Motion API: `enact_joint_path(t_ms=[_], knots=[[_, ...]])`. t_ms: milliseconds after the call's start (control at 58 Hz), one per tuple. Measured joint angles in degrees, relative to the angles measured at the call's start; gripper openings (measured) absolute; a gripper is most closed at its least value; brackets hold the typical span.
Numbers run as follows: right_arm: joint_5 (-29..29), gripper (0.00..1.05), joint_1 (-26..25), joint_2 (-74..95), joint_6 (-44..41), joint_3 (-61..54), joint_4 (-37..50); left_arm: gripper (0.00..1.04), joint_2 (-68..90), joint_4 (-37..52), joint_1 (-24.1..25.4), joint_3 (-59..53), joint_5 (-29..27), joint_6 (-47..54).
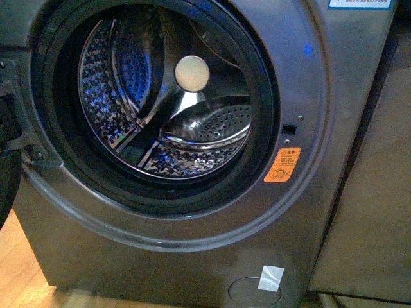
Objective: Put clothes into washing machine
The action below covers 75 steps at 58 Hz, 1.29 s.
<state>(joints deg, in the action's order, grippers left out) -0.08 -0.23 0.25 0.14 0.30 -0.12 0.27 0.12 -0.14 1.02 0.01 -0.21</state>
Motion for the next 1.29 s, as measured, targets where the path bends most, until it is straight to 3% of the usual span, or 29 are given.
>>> enact_joint_path(t_ms=[862, 879, 948, 1000, 1086, 1190, 1293], knots=[[0.0, 0.97, 0.0, 0.0, 0.0, 0.0, 0.0, 0.98, 0.0, 0.0, 0.0, 0.0, 0.0, 0.02], [-1.57, 0.97, -0.42, 0.11, 0.33, -0.04, 0.35, 0.98, 0.0, 0.0, 0.0, 0.0, 0.0, 0.02], [-19.61, 0.97, -7.26, 3.39, 2.56, -0.04, 7.69, 0.98, 0.0, 0.0, 0.0, 0.0, 0.02, 0.02], [-29.09, 0.97, -12.31, 6.86, 4.31, -0.02, 12.87, 0.98, -0.02, 0.0, 0.0, 0.0, 0.0, 0.02], [-41.09, 0.97, -21.35, 16.35, 6.71, 0.7, 23.28, 0.98, -0.02, 0.0, 0.0, 0.0, -0.02, 0.0], [-50.01, 0.97, -33.05, 32.54, 10.34, 4.57, 39.58, 0.98, -0.02, 0.0, 0.0, 0.0, 0.0, 0.02], [-53.02, 0.97, -41.18, 47.67, 12.31, 10.47, 51.74, 0.98, -0.02, 0.0, 0.0, 0.0, 0.0, 0.02]])
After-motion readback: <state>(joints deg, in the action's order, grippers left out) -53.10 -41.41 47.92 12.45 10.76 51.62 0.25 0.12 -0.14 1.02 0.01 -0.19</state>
